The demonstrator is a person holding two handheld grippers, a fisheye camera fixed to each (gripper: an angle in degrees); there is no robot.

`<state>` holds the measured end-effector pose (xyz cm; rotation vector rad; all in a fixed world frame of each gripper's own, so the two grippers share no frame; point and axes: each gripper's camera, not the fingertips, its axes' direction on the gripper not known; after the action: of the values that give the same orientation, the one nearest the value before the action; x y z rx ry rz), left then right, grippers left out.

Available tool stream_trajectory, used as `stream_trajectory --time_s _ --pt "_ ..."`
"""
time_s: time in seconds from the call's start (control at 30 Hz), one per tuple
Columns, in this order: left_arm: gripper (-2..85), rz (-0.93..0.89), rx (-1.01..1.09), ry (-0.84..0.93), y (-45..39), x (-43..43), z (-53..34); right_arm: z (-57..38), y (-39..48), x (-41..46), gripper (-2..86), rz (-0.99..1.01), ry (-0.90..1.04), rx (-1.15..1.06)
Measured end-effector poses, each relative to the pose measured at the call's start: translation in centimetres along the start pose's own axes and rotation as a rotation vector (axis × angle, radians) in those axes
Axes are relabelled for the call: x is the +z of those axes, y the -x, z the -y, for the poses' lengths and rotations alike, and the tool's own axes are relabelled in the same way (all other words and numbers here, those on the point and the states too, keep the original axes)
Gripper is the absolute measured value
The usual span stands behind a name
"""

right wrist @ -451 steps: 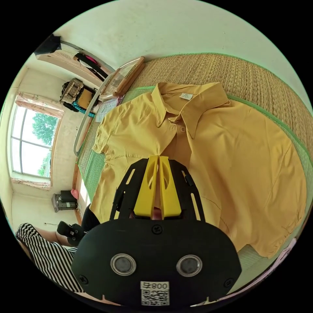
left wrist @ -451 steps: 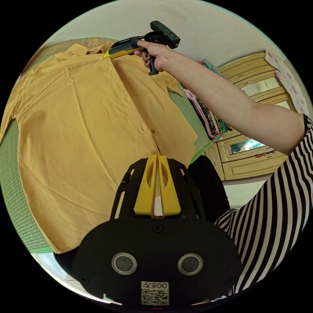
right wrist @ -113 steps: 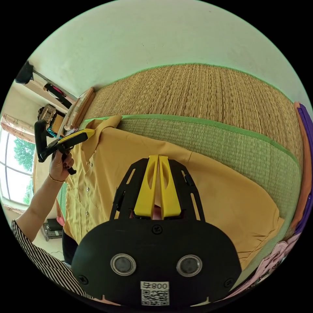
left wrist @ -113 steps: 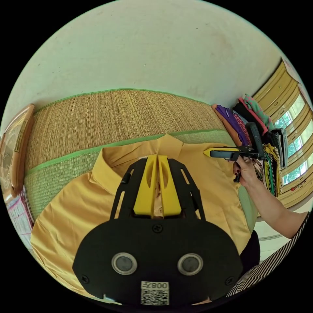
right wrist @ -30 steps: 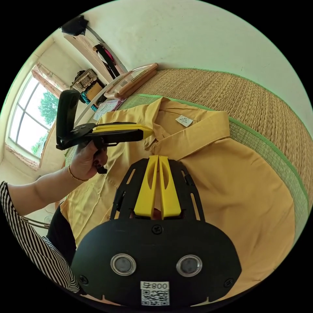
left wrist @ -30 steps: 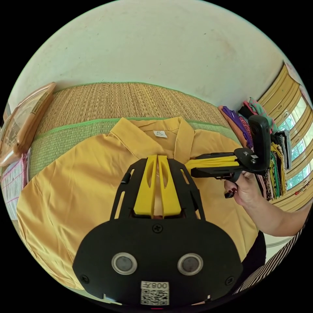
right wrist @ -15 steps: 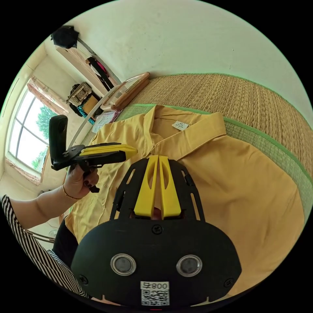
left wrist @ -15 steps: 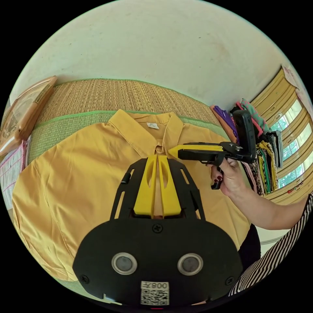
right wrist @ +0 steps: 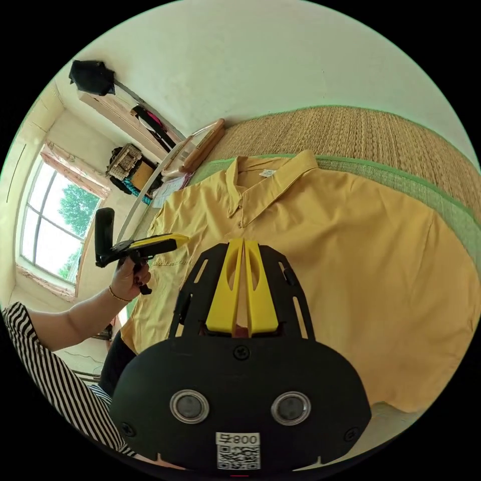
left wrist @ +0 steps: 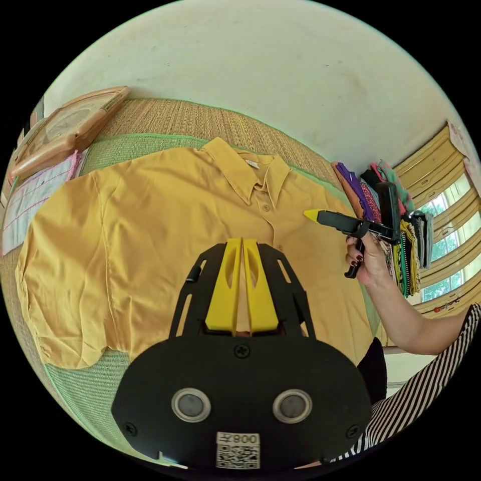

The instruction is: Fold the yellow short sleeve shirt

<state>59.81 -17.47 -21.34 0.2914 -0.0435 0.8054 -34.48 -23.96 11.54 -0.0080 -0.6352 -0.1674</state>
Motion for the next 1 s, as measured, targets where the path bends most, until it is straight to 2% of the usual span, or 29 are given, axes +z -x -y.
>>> stream_trajectory --time_s 0.17,0.3,0.47,0.53,0.73,1.0 --pt "2.3 -0.147 0.07 0.043 -4.7 -0.9 1.7 -11.8 -5.2 -9.5 1.1 -0.084 -0.09 0.156" --pt "4.5 -0.253 0.259 0.128 -13.4 0.4 6.1 -22.8 -11.7 -18.3 4.3 -0.219 -0.2 0.379" --pt "6.4 -0.309 0.485 0.23 -26.7 4.1 13.1 -30.1 -16.3 -25.2 7.3 -0.314 -0.331 0.496" --pt "7.0 -0.302 0.578 0.258 -33.6 6.1 16.6 -31.0 -17.4 -26.1 8.0 -0.341 -0.336 0.494" --pt "8.0 -0.309 0.67 0.313 -47.8 10.6 24.8 -32.4 -20.4 -24.7 9.2 -0.343 -0.295 0.473" --pt "8.9 -0.171 0.765 0.367 -61.2 14.3 31.2 -35.3 -22.1 -23.9 6.0 -0.322 -0.286 0.469"
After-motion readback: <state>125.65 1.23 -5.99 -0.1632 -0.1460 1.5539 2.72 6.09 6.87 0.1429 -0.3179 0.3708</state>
